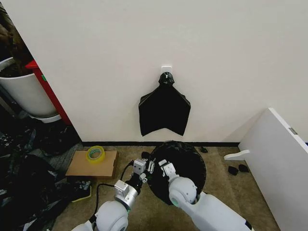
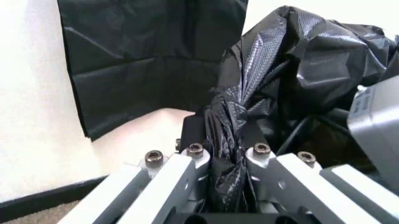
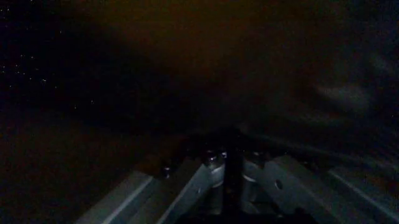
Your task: Place the garbage bag over the trash bin.
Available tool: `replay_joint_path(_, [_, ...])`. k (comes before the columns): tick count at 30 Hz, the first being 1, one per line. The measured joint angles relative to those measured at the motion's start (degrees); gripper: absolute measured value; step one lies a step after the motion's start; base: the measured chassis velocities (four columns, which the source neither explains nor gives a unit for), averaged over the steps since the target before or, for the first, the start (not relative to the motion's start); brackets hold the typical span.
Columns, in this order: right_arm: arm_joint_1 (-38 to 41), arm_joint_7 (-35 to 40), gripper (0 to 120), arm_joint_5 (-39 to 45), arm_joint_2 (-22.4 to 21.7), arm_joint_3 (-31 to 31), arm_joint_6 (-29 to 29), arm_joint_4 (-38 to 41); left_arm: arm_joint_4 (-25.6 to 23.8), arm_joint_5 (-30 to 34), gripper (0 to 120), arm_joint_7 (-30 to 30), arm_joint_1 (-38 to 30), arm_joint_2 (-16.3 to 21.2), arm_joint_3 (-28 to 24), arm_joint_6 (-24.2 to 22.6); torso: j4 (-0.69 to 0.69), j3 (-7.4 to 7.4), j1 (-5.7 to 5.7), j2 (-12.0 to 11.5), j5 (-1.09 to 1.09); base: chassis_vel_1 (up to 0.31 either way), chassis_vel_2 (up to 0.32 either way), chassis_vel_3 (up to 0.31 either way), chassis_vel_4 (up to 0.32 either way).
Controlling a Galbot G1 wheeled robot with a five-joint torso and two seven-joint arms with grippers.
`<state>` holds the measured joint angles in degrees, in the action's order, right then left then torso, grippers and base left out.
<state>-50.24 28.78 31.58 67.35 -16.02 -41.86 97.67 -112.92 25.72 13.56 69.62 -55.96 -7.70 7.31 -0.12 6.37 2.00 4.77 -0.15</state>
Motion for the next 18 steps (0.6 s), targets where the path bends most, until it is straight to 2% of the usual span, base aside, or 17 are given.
replay_joint_path(5, [-2.39,-0.22,0,-0.90,-2.04,-0.67,-0.03,0.65,-0.04,0.12,4,0.02,0.07,-0.07,0.30,-0.01,-0.04,0.00,0.00,0.00,0.00,0.000,0.000,0.000,0.000])
replay_joint_path(12, [-2.55,-0.30,0,-1.13,-0.79,-1.95,-0.05,1.19,0.08,0.12,4,0.00,0.10,-0.41,0.18,0.00,-0.02,0.00,0.00,0.00,0.01,0.000,0.000,0.000,0.000])
replay_joint_path(18, [0.12,-1.02,0,-1.12,0.00,-0.91,-0.02,-1.37,-0.48,0.11,4,-0.10,0.27,0.09,0.31,-0.04,0.00,0.00,0.00,0.00,0.00,0.000,0.000,0.000,0.000])
